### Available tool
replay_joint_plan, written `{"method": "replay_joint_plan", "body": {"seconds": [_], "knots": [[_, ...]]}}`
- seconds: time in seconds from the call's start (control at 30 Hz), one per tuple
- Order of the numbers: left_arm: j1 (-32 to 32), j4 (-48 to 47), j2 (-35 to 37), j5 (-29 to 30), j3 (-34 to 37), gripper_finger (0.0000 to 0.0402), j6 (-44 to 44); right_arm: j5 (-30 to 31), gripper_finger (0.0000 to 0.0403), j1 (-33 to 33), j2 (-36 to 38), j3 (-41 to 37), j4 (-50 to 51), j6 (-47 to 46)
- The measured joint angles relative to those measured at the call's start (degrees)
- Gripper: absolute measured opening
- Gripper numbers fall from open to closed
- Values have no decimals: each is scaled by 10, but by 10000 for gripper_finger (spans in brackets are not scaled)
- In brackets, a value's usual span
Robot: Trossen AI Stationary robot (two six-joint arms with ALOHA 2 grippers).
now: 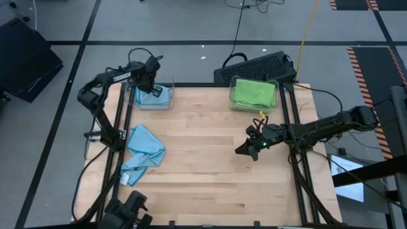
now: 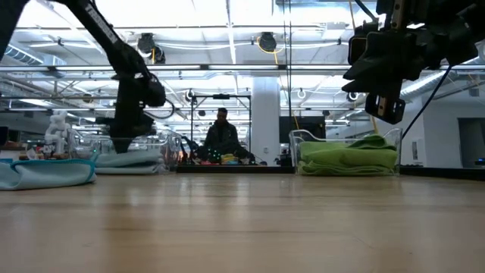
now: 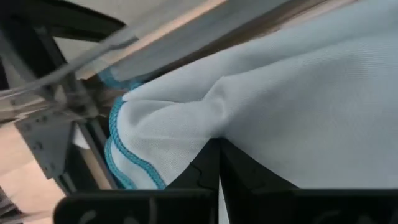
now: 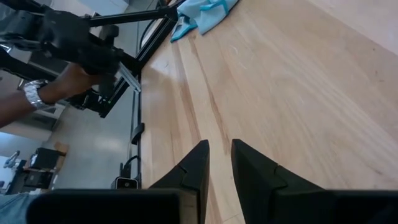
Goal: Sort microfiber towel by color & place in baskets
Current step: Stack the right blue towel on top of the blue towel in the left transparent bin, then fold the blue towel
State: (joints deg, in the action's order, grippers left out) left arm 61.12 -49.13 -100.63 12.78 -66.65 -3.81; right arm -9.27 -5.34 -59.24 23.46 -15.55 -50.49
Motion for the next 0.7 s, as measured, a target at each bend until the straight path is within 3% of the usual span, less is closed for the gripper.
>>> {"method": "replay_joint_plan", "body": {"seconds": [0.3, 0.47, 0.7], "knots": [[-1, -9, -13, 4, 0, 7, -2, -16, 59, 0, 0, 0, 0, -13], [-3, -18, 63, 1, 0, 3, -4, -16, 59, 0, 0, 0, 0, 0], [-36, -57, 202, -54, 0, 19, -36, -16, 59, 0, 0, 0, 0, 9]]}}
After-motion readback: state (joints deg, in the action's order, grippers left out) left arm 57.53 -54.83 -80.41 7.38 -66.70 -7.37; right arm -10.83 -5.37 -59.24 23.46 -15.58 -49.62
